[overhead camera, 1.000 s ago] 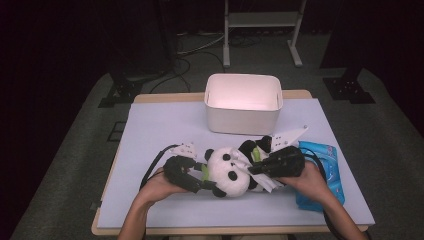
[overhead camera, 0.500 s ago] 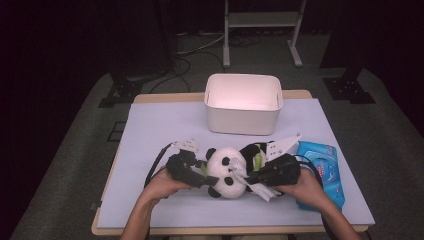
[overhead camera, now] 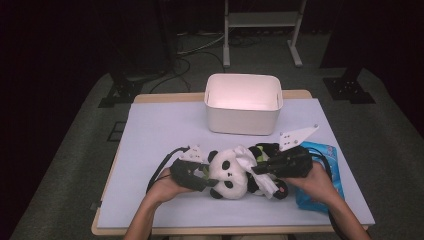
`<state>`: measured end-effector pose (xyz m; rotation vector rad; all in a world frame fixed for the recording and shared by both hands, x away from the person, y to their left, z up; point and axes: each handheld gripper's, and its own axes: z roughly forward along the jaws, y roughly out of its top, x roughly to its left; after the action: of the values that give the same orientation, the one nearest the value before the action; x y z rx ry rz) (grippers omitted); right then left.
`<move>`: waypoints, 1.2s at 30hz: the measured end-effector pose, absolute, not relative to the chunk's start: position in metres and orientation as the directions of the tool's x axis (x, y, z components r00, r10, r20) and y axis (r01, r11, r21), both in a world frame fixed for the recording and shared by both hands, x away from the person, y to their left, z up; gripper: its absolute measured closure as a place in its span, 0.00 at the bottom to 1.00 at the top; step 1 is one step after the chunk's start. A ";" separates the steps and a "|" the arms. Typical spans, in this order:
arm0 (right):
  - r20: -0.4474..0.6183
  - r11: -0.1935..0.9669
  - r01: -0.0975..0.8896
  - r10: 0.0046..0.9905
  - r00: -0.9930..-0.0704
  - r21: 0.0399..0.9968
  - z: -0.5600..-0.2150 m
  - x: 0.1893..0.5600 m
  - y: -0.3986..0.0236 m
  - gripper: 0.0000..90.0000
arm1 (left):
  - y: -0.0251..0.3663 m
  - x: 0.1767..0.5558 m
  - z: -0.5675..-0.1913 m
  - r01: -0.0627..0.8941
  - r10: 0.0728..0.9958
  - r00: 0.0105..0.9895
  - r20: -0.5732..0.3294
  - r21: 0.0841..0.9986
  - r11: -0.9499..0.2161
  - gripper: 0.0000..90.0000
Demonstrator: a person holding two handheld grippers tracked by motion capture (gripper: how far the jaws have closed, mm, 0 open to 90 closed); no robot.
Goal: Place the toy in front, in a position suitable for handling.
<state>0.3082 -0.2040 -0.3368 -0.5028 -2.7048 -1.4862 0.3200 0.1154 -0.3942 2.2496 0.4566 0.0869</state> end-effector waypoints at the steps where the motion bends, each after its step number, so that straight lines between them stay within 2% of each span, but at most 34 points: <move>1: 0.168 0.493 0.289 0.276 -0.947 0.821 -0.337 0.309 -0.206 0.95 | 0.115 0.320 -0.393 0.292 0.351 0.933 -0.084 0.747 -0.598 0.49; 9: 0.156 0.491 0.283 0.283 -0.946 0.824 -0.332 0.309 -0.210 0.95 | 0.114 0.320 -0.393 0.280 0.347 0.936 -0.066 0.738 -0.614 0.49; 15: 0.116 0.522 0.282 0.328 -0.937 0.805 -0.324 0.311 -0.221 0.95 | 0.114 0.319 -0.393 0.275 0.345 0.937 -0.057 0.730 -0.626 0.49; 22: 0.109 0.591 0.320 0.364 -0.925 0.741 -0.344 0.320 -0.219 0.95 | 0.114 0.319 -0.392 0.272 0.337 0.940 -0.061 0.730 -0.627 0.48; 24: 0.137 0.587 0.331 0.350 -0.927 0.739 -0.357 0.321 -0.217 0.95 | 0.115 0.320 -0.393 0.280 0.333 0.940 -0.075 0.727 -0.627 0.46; 28: 0.144 0.591 0.329 0.338 -0.930 0.737 -0.361 0.318 -0.217 0.95 | 0.118 0.323 -0.396 0.329 0.331 0.932 -0.147 0.725 -0.605 0.38; 31: 0.144 0.606 0.321 0.323 -0.935 0.728 -0.365 0.313 -0.216 0.95 | 0.121 0.326 -0.398 0.380 0.321 0.920 -0.226 0.715 -0.587 0.32; 36: 0.141 0.618 0.315 0.315 -0.939 0.720 -0.372 0.306 -0.216 0.95 | 0.122 0.329 -0.400 0.407 0.322 0.910 -0.262 0.715 -0.568 0.27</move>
<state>0.3061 -0.2160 -0.3718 -0.5505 -2.8257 -1.2569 0.3287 0.1221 -0.3997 2.2191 0.5181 -0.1276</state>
